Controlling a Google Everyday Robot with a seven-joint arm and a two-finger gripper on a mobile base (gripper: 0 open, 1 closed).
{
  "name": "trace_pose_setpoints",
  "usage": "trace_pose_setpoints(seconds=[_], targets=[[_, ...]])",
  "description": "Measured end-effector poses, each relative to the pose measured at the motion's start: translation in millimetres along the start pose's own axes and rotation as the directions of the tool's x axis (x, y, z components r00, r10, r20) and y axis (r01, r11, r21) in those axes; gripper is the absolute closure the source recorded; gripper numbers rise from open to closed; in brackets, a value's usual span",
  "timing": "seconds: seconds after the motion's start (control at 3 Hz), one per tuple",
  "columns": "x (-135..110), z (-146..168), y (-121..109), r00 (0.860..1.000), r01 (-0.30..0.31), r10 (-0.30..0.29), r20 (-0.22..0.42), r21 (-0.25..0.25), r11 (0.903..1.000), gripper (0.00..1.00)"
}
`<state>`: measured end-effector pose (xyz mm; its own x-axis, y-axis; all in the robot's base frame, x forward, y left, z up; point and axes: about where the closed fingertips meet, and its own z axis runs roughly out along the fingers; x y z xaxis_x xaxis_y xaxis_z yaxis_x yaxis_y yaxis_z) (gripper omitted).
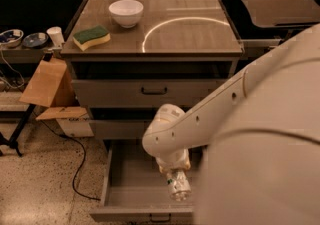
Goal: Pick 7up can from bottom drawer and place on counter
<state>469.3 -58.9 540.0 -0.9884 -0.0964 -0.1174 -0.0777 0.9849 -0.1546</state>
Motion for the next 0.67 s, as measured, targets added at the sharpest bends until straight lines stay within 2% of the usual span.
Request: trace_pose_setpoints(seconds=[0.33, 0.67], targets=[[-8.2, -37.1, -3.5, 0.999, -0.001, 0.0, 0.037, 0.024, 0.9997, 1.0], [-8.2, -37.4, -3.8, 0.999, -0.001, 0.0, 0.038, 0.024, 0.9997, 1.0]])
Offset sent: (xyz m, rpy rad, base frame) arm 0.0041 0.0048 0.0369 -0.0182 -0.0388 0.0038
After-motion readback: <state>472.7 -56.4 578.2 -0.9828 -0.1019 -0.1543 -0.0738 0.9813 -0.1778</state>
